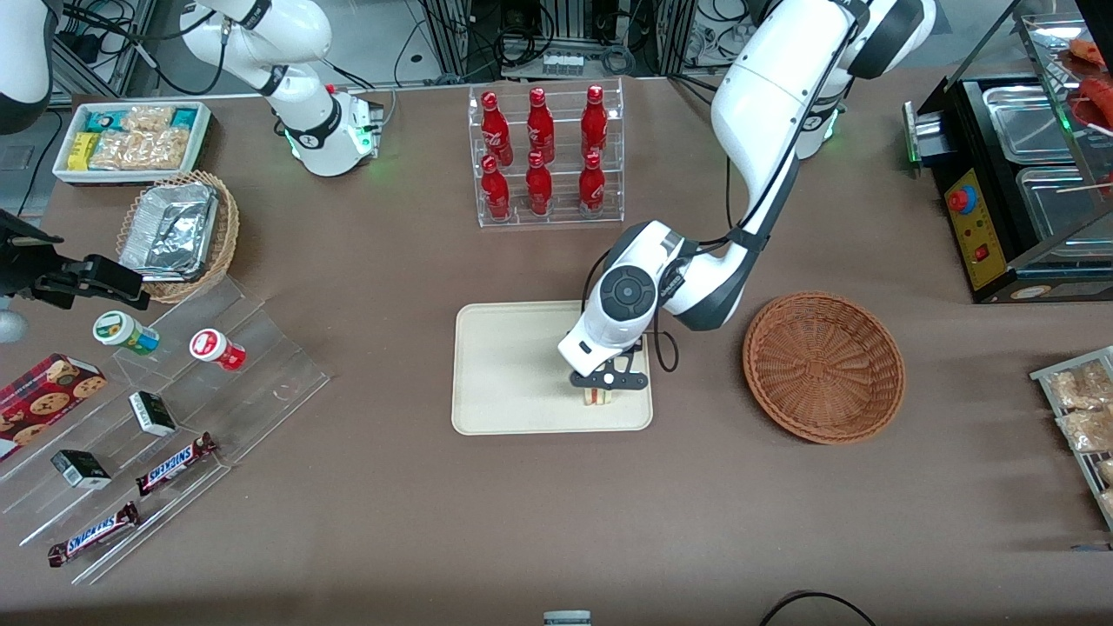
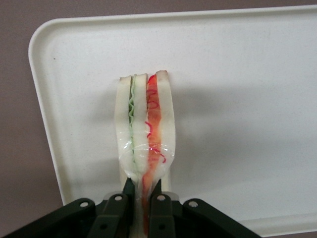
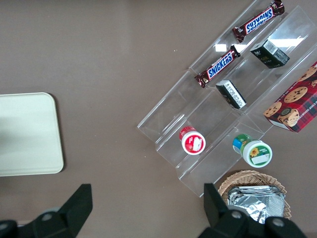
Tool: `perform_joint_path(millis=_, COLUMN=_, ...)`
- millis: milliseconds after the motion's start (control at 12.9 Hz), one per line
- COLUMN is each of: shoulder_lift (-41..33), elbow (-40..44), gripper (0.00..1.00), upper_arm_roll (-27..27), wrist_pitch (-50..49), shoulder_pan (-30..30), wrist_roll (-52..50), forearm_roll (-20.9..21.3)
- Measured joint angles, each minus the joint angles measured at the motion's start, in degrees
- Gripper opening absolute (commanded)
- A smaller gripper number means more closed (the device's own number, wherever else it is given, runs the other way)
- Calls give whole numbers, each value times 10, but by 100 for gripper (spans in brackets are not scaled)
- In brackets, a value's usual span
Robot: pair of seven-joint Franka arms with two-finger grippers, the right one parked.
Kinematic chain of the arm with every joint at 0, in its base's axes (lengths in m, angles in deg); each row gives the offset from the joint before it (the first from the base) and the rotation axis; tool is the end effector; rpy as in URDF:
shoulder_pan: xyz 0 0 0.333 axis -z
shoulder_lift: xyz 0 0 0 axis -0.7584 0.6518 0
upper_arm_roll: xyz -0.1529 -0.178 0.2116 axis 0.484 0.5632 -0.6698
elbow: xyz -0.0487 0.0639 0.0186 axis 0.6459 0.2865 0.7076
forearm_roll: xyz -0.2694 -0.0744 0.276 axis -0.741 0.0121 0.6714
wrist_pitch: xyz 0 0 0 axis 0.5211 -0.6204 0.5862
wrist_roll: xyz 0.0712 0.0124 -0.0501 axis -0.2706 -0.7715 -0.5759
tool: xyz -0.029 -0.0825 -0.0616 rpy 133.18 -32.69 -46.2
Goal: Place sandwich from basket to tray
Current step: 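Lower the sandwich onto the cream tray with the left gripper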
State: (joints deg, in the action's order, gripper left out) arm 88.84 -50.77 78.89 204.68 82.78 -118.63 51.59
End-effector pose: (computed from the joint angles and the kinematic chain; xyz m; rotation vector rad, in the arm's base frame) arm 0.5466 -0.4455 0.2363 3.0609 -0.0893 -0.1597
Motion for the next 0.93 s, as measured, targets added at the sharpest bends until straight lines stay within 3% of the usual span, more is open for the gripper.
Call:
perform_joint_path(millis=155, shoulder_lift=0, elbow=0, gripper=0, upper_arm_roll=0, wrist_pitch=0, shoulder_pan=0, wrist_roll=12, forearm_roll=0)
perform_joint_path(millis=232, shoulder_lift=0, elbow=0, gripper=16, upper_arm_roll=0, wrist_pitch=0, shoulder_pan=1, wrist_roll=13, forearm_roll=0)
perform_joint_path(millis=310, shoulder_lift=0, elbow=0, gripper=75, upper_arm_roll=0, wrist_pitch=0, shoulder_pan=1, wrist_roll=13, forearm_roll=-2)
perform_joint_path(millis=387, shoulder_lift=0, elbow=0, gripper=100, upper_arm_roll=0, wrist_pitch=0, shoulder_pan=1, wrist_roll=14, forearm_roll=-6)
perform_joint_path(millis=929, shoulder_lift=0, elbow=1, gripper=100, upper_arm_roll=0, wrist_pitch=0, shoulder_pan=2, wrist_roll=15, forearm_roll=-14)
